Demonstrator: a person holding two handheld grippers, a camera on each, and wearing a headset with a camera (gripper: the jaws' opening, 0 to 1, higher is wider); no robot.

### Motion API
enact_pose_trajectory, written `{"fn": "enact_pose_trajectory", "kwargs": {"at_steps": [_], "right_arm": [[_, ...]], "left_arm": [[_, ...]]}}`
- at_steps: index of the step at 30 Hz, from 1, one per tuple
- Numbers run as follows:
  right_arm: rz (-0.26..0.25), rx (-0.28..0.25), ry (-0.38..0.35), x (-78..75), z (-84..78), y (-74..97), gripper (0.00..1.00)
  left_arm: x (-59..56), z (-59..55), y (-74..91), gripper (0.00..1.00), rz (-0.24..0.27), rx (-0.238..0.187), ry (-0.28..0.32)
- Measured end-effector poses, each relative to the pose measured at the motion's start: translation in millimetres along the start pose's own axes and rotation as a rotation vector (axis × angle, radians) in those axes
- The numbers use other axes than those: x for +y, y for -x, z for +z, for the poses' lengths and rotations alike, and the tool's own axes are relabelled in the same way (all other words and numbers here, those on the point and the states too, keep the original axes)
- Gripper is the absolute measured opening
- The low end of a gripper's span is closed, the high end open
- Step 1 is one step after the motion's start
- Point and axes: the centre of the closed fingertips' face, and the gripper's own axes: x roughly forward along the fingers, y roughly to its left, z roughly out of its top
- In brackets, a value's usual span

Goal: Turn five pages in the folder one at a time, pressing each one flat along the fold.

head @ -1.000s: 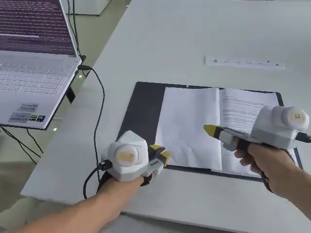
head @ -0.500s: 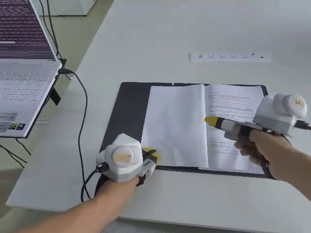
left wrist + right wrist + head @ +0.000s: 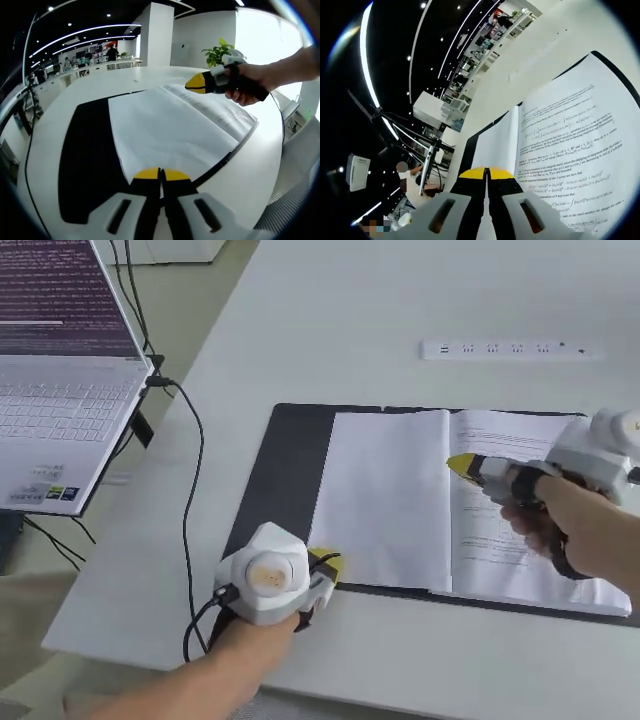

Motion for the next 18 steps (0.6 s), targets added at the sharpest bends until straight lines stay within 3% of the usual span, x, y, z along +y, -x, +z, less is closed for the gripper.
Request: {"fn": "enact_pose_trajectory", "kwargs": {"at_steps": [7, 10, 14, 18], "right_arm": [[-0.027, -0.01, -0.081, -19.7, 25.0, -22.8, 0.0], [-0.032, -0.004, -0.138, -26.2, 23.9, -30.4, 0.0], [-0.05, 0.029, -0.15, -32.0, 13.2, -38.4, 0.0], [-0.041, 0.02, -0.18, -31.8, 17.0, -46.8, 0.0]], "left_arm": [[0.1, -0.9, -1.6, 0.0, 0.003, 0.011, -0.026], [-0.1, -0.8, -1.4, 0.0, 0.006, 0.009, -0.023], [-0.2, -0.9, -1.6, 0.0, 0.008, 0.006, -0.02], [-0.4, -0.8, -1.4, 0.0, 0.009, 0.001, -0.018]]}}
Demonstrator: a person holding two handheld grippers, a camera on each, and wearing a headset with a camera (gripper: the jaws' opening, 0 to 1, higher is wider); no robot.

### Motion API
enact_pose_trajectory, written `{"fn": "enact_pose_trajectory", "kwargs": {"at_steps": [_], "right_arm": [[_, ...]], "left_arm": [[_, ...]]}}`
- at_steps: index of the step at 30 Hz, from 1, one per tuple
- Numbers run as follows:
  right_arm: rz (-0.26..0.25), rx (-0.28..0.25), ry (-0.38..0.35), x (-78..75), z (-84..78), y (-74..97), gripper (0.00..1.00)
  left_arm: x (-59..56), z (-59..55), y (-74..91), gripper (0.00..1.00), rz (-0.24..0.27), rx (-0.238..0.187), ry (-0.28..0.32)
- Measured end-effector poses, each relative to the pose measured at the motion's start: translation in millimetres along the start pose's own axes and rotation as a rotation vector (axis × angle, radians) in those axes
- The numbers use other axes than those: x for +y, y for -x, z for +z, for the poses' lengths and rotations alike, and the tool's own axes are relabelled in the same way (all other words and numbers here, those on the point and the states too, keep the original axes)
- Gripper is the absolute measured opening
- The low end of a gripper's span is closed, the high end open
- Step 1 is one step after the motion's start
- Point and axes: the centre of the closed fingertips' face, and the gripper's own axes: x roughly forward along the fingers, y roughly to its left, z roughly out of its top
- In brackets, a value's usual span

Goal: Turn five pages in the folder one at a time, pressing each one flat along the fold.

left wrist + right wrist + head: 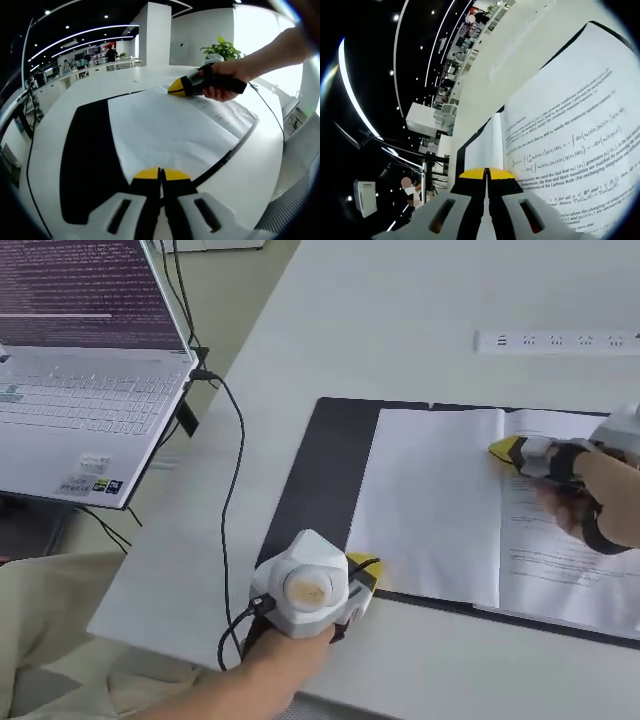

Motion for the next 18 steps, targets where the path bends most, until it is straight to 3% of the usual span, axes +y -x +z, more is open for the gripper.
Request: {"fn": "enact_pose_trajectory", "kwargs": {"at_steps": [8, 18], "right_arm": [[-0.013, -0.024, -0.02, 0.3, 14.3, -11.8, 0.0], [-0.015, -0.102, -0.091, -3.5, 40.3, -24.1, 0.0]], "left_arm": [[-0.3, 0.2, -0.2, 0.0, 0.003, -0.002, -0.006], [-0.9, 0.7, 1.0, 0.0, 0.007, -0.008, -0.006]]}}
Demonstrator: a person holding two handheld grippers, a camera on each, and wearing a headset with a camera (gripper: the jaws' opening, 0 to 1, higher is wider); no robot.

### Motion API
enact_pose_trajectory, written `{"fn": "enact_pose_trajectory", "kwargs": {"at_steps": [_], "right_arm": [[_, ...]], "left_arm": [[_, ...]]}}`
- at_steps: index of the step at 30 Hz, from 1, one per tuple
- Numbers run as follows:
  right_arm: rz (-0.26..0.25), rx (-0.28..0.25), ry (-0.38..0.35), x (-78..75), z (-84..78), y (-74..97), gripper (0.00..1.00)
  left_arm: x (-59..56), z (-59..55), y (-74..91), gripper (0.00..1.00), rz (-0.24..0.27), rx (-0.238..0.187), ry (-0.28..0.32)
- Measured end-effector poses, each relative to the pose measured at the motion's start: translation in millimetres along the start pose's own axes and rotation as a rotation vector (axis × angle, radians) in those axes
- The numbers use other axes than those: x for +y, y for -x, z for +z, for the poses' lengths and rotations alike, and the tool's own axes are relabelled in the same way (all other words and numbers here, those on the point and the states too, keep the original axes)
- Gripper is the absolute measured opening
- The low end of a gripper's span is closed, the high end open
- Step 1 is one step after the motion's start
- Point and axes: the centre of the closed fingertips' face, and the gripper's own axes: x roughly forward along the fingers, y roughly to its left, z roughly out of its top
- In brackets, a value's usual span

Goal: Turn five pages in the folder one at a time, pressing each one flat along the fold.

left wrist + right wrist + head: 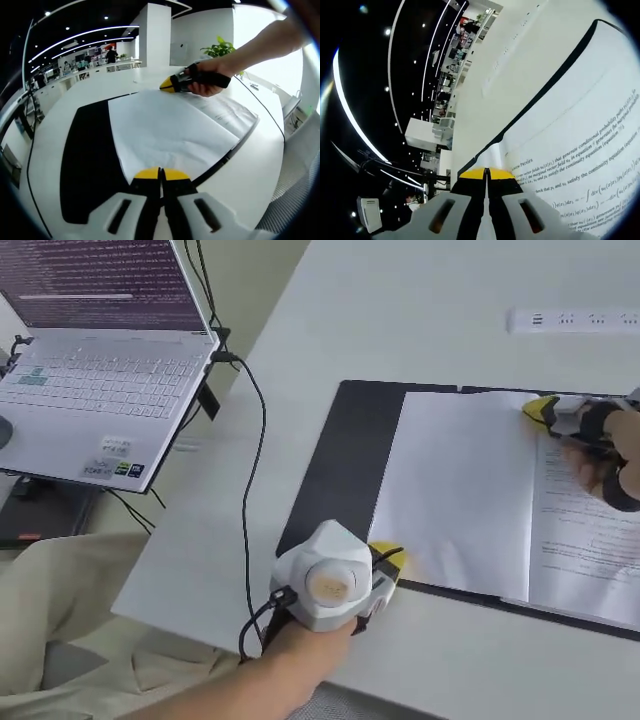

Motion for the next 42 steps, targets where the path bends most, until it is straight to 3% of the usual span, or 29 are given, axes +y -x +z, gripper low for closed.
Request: {"fn": "enact_pose_trajectory", "kwargs": {"at_steps": [9, 15, 29, 42], "right_arm": [[0.003, -0.081, -0.09, -3.6, 23.6, -9.2, 0.0], [0.009, -0.06, -0.08, -1.4, 18.5, -6.8, 0.0], [0.037, 0.139, -0.034, -3.2, -34.2, 22.7, 0.0], [0.075, 0.26, -0.042, -2.3, -84.2, 65.3, 0.0]], "left_arm": [[0.4, -0.3, -0.1, 0.0, 0.001, -0.001, 0.001], [1.1, -0.4, -0.3, 0.0, 0.002, -0.002, 0.0], [0.8, -0.2, -0.5, 0.0, 0.004, 0.006, -0.009], [0.1, -0.1, 0.2, 0.0, 0.011, 0.019, -0.012]]}}
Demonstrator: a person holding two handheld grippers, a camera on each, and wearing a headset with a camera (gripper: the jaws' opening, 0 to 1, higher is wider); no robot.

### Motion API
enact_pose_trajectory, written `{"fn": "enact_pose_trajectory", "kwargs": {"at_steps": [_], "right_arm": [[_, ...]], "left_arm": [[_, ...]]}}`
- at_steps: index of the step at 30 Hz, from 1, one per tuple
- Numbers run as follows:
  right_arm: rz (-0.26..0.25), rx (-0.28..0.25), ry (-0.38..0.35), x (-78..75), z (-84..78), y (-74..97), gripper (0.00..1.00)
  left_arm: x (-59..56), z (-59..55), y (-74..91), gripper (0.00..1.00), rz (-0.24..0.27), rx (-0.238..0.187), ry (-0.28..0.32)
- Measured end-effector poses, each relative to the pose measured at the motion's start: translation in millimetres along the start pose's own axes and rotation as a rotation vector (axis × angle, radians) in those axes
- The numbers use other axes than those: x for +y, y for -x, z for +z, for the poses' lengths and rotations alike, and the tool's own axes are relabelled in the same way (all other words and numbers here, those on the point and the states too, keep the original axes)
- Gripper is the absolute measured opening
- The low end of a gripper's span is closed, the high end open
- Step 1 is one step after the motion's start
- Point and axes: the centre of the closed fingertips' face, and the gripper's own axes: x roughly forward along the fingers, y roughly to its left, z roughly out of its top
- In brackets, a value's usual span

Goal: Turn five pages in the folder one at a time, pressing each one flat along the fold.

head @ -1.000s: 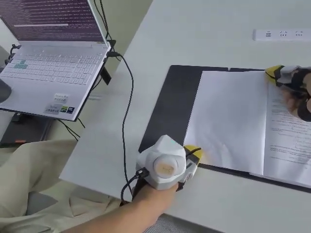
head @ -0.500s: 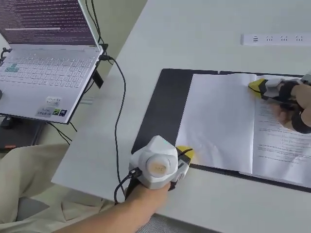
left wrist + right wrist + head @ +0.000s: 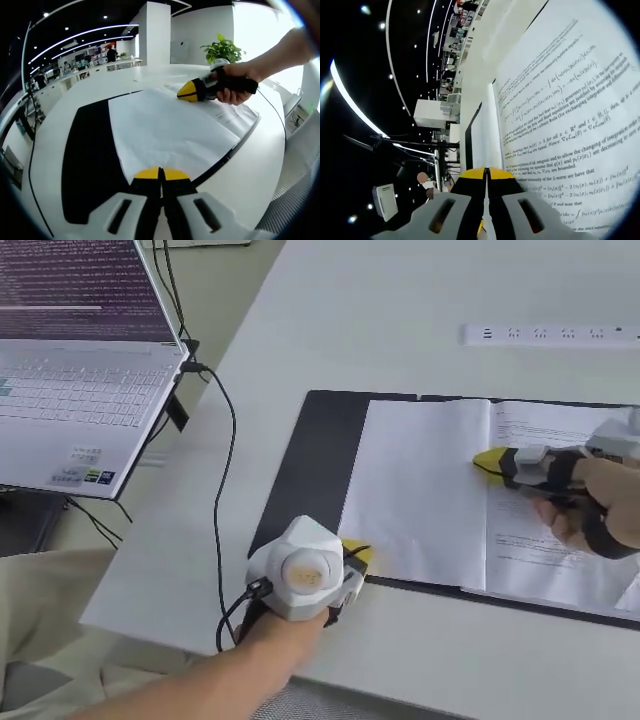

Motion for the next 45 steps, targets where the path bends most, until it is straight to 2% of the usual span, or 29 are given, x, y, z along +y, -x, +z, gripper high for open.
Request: {"fn": "enact_pose_trajectory", "kwargs": {"at_steps": [6, 23, 29, 41, 43, 45], "right_arm": [[0.004, 0.066, 0.006, -4.2, -34.3, 12.1, 0.0], [0.019, 0.139, -0.008, -10.1, -102.4, 37.6, 0.0], [0.028, 0.152, -0.021, -11.5, -118.7, 44.0, 0.0], [0.035, 0.199, -0.041, -12.2, -162.5, 63.6, 0.0], [0.044, 0.179, -0.043, -10.5, -161.6, 68.6, 0.0], [0.072, 0.155, -0.041, 0.5, -160.5, 74.6, 0.0]], "left_arm": [[-0.1, -0.1, 0.1, 0.0, -0.001, 0.002, -0.007], [0.6, -1.4, -1.9, 0.0, 0.001, 0.01, -0.029], [0.5, -1.4, -1.9, 0.0, 0.003, 0.014, -0.037], [-0.3, -0.5, -0.3, 0.0, 0.011, 0.018, -0.034], [0.0, 0.1, 0.0, 0.0, 0.01, 0.022, -0.029], [-0.1, 0.8, 0.5, 0.0, 0.007, 0.028, -0.022]]}}
